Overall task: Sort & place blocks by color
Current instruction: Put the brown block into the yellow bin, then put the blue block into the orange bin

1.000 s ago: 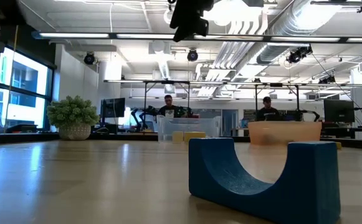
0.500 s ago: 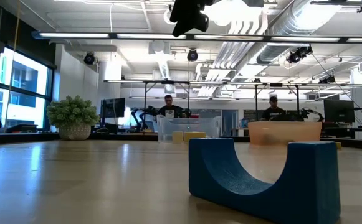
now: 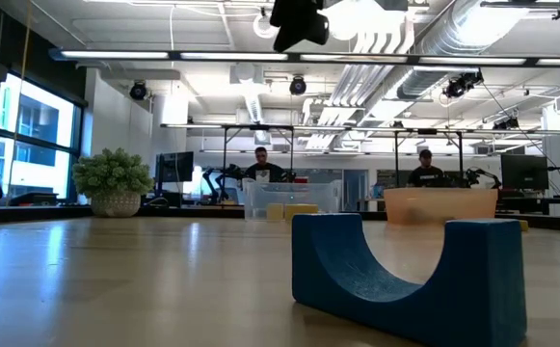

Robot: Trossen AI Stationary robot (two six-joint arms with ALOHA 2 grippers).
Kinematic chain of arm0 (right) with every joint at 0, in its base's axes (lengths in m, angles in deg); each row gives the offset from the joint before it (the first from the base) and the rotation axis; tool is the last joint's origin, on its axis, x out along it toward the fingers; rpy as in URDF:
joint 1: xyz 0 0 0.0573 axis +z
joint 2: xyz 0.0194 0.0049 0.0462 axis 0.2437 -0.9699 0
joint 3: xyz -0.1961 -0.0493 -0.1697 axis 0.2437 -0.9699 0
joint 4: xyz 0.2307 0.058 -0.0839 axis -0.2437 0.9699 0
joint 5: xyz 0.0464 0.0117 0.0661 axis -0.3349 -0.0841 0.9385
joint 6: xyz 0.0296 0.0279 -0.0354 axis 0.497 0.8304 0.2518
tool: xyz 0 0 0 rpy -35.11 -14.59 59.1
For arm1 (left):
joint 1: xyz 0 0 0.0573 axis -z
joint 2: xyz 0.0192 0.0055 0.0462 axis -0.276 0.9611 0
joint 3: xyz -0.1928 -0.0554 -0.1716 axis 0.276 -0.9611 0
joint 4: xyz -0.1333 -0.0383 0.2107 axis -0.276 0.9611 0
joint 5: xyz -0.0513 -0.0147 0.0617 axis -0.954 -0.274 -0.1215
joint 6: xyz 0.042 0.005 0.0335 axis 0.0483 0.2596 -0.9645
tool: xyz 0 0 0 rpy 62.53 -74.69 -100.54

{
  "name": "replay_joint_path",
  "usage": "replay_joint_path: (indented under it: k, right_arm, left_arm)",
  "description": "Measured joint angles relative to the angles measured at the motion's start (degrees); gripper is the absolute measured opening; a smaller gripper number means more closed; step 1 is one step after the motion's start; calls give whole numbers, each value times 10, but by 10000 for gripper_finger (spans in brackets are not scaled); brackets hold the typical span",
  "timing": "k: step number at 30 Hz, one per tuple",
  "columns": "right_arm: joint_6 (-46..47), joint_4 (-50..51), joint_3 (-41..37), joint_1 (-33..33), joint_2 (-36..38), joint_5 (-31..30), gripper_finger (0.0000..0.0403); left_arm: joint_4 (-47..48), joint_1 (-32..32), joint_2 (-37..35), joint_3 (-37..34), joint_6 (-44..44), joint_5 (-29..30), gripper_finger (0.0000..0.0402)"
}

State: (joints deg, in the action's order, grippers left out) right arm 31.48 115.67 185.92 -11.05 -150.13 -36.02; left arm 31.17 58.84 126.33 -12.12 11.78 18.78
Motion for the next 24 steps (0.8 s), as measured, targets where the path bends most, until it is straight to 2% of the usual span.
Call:
replay_joint_path:
  k: [3,8,14,20,24]
  right_arm:
    - [13,12,0,12,0,0,174]
    - [59,15,0,32,0,2,174]
    - [143,18,0,59,0,1,174]
    - [224,18,0,91,0,-2,174]
    - [261,17,0,119,0,-44,174]
  left_arm:
    - [13,-7,0,0,7,-3,133]
    - [32,-20,0,0,7,-26,170]
    - [31,-31,0,0,-46,-48,209]
    - [31,-44,-5,0,-75,-57,210]
    - [29,-40,-14,0,-102,-46,205]
